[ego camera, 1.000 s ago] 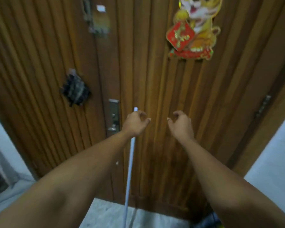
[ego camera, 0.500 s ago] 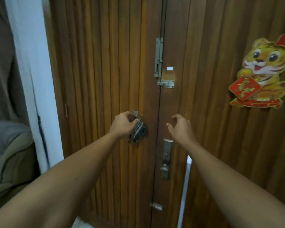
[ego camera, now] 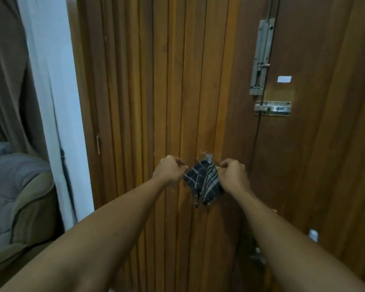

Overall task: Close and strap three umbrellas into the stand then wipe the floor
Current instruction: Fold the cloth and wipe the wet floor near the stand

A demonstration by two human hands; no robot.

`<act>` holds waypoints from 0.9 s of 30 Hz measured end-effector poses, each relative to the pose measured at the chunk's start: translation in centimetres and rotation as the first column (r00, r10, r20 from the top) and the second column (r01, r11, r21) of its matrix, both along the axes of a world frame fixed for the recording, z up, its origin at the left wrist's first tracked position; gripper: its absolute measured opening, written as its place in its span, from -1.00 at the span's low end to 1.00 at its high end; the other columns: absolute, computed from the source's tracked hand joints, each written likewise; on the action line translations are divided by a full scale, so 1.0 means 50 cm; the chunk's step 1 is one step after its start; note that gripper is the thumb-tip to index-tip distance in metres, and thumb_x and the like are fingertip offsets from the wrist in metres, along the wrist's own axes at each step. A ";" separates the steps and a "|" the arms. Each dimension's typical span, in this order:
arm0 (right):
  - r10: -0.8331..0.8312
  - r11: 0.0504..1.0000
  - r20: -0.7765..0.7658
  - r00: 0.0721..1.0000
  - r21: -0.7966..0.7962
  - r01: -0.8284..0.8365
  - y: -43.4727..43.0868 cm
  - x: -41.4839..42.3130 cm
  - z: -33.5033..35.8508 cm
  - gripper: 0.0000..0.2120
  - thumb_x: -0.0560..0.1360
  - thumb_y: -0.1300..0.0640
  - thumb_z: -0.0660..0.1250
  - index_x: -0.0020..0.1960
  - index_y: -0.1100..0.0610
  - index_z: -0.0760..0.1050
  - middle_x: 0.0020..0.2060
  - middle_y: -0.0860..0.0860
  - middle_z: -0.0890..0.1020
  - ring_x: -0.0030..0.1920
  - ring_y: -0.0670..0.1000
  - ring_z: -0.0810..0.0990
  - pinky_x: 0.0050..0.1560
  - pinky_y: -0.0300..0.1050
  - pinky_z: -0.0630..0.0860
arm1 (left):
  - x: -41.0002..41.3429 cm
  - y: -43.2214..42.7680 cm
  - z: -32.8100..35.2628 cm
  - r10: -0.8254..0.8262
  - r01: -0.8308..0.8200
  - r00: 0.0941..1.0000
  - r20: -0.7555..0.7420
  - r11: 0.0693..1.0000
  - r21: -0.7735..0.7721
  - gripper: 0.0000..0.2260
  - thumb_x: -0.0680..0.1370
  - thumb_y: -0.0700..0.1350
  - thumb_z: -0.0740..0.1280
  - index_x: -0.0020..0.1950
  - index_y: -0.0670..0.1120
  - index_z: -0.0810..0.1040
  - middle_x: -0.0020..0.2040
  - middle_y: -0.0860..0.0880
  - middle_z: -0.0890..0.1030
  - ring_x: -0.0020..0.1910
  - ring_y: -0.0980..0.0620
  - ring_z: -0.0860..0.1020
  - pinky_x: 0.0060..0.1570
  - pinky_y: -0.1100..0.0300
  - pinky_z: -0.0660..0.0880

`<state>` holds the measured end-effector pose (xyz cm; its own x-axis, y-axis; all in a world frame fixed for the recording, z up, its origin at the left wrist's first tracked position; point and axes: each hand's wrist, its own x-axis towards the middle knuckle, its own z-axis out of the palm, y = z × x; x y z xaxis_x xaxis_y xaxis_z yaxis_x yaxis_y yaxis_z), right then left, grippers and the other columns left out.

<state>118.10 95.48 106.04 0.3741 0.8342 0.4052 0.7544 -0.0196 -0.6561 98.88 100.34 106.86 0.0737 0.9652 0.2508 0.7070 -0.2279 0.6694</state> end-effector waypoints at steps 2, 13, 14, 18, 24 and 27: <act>-0.032 0.999 -0.017 0.999 -0.025 0.032 0.032 -0.005 -0.008 -0.85 0.57 0.04 0.29 0.03 0.08 0.58 -0.16 0.00 0.58 -0.17 0.04 0.58 -0.24 -0.10 0.55 | 0.010 0.038 -0.009 -0.013 0.012 1.000 -0.024 0.999 -0.039 -0.79 0.51 0.06 0.39 0.09 0.00 0.60 -0.02 0.04 0.65 -0.11 0.11 0.60 -0.06 0.10 0.61; -0.219 0.976 -0.033 0.975 0.005 0.219 0.143 -0.031 -0.077 -0.94 0.56 0.03 0.32 -0.03 0.00 0.50 -0.23 -0.06 0.60 -0.21 0.00 0.63 -0.21 0.07 0.65 | 0.066 0.166 -0.102 0.045 -0.024 0.989 0.143 0.989 -0.145 -0.90 0.50 -0.02 0.43 -0.15 0.02 0.54 -0.21 0.05 0.60 -0.26 0.11 0.59 -0.27 0.15 0.58; -0.237 0.971 -0.030 0.971 0.016 0.237 0.144 -0.034 -0.080 -0.94 0.55 0.03 0.32 -0.04 0.01 0.51 -0.24 -0.06 0.60 -0.22 0.00 0.62 -0.21 0.06 0.65 | 0.066 0.174 -0.110 0.048 -0.025 0.985 0.167 0.990 -0.141 -0.92 0.50 -0.02 0.43 -0.14 0.03 0.56 -0.21 0.06 0.61 -0.25 0.11 0.59 -0.25 0.14 0.59; -0.311 0.948 -0.030 0.950 0.061 0.312 0.147 -0.051 -0.103 -0.90 0.53 -0.02 0.33 -0.05 0.00 0.50 -0.28 -0.06 0.62 -0.26 -0.01 0.61 -0.27 0.05 0.63 | 0.067 0.203 -0.138 0.034 -0.007 0.972 0.232 0.993 -0.118 -0.85 0.43 0.02 0.49 -0.19 0.07 0.53 -0.22 0.09 0.61 -0.21 0.07 0.59 -0.14 0.08 0.61; -0.412 0.888 -0.126 0.902 0.164 0.429 0.156 -0.115 -0.130 -0.84 0.54 -0.02 0.33 -0.14 0.04 0.49 -0.36 -0.09 0.59 -0.34 -0.05 0.58 -0.36 -0.07 0.57 | 0.050 0.242 -0.160 -0.035 0.049 0.963 0.266 0.998 -0.047 -0.81 0.40 0.12 0.48 -0.09 0.12 0.54 -0.16 0.10 0.64 -0.14 0.04 0.62 -0.10 0.07 0.60; -0.445 0.860 -0.309 0.840 0.113 0.498 0.176 -0.148 -0.131 -0.75 0.56 -0.05 0.30 -0.17 0.10 0.54 -0.30 -0.03 0.62 -0.32 -0.03 0.56 -0.43 -0.20 0.40 | 0.041 0.258 -0.171 -0.082 0.093 0.957 0.279 0.995 -0.028 -0.79 0.39 0.14 0.48 -0.14 0.11 0.51 -0.19 0.11 0.63 -0.18 0.05 0.61 -0.14 0.09 0.59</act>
<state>110.68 104.31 99.51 0.8168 0.4498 0.3612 0.4826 -0.1896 -0.8551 100.93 113.25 98.30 0.0913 0.9678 0.2345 0.4705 -0.2495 0.8464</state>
